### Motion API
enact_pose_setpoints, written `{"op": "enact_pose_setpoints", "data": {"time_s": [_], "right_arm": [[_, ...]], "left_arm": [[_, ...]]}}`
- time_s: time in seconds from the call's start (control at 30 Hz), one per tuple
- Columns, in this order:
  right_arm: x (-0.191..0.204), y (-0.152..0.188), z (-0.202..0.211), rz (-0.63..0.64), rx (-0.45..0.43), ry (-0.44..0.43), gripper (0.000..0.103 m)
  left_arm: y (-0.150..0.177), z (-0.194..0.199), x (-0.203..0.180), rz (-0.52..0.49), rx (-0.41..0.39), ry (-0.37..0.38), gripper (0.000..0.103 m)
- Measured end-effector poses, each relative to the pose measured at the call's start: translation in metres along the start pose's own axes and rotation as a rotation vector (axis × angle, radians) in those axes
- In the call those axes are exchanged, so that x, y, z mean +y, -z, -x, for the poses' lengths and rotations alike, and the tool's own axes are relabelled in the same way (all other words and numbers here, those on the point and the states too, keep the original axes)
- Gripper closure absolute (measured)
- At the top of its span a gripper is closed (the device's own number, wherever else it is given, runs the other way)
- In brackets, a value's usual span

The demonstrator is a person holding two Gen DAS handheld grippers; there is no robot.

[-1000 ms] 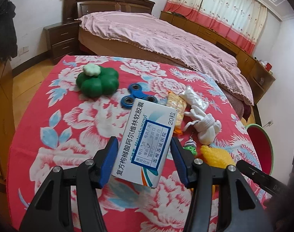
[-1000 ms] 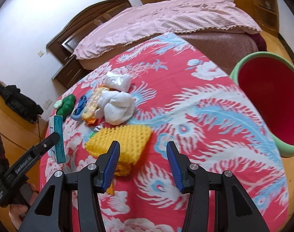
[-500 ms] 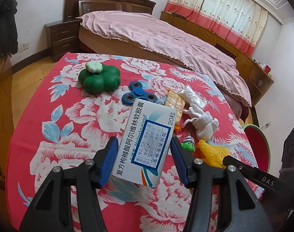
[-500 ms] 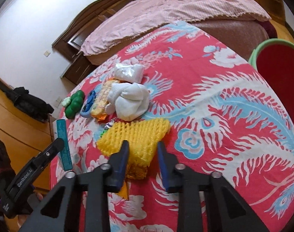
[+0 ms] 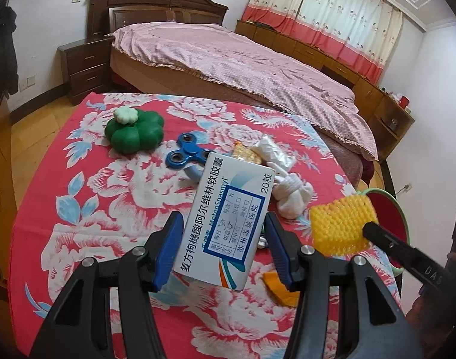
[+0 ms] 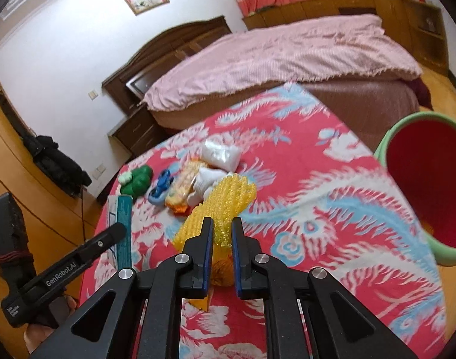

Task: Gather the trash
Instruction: 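Carry the medicine box and foam net over the red bin with both tools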

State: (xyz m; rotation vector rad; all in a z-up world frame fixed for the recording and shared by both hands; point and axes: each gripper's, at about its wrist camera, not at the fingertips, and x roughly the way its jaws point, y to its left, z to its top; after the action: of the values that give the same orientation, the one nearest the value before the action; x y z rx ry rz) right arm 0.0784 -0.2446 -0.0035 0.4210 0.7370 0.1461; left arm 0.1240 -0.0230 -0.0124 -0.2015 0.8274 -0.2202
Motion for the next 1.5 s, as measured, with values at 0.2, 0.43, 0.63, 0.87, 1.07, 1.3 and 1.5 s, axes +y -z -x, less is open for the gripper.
{"op": "enact_pose_setpoints", "data": {"time_s": [0.2,0.43,0.63,0.87,1.07,1.3,1.5], "right_arm": [[-0.016,-0.006,0.023,-0.017,-0.057,0.035,0.092],[-0.042,-0.01,0.049,-0.059,-0.119,0.083,0.092],[-0.073,-0.012,0.07,-0.117,-0.161,0.132,0.092],[-0.108,-0.01,0.09,-0.186,-0.202,0.192,0.092],[-0.141,-0.007,0.105,-0.242,-0.232,0.256,0.092],[-0.176,-0.001,0.111,-0.302,-0.231,0.309,0.092],[-0.195,0.003,0.112,-0.332,-0.229,0.345,0.091]], "left_arm": [[-0.001,0.0,-0.017,-0.025,0.016,0.034,0.047],[-0.002,-0.001,-0.049,-0.077,0.036,0.089,0.047],[-0.003,-0.006,-0.083,-0.134,0.064,0.141,0.047],[-0.001,-0.017,-0.133,-0.224,0.099,0.203,0.047],[0.001,-0.03,-0.171,-0.286,0.121,0.233,0.047],[0.006,-0.049,-0.209,-0.342,0.15,0.255,0.047],[0.013,-0.064,-0.237,-0.393,0.172,0.277,0.047]]}}
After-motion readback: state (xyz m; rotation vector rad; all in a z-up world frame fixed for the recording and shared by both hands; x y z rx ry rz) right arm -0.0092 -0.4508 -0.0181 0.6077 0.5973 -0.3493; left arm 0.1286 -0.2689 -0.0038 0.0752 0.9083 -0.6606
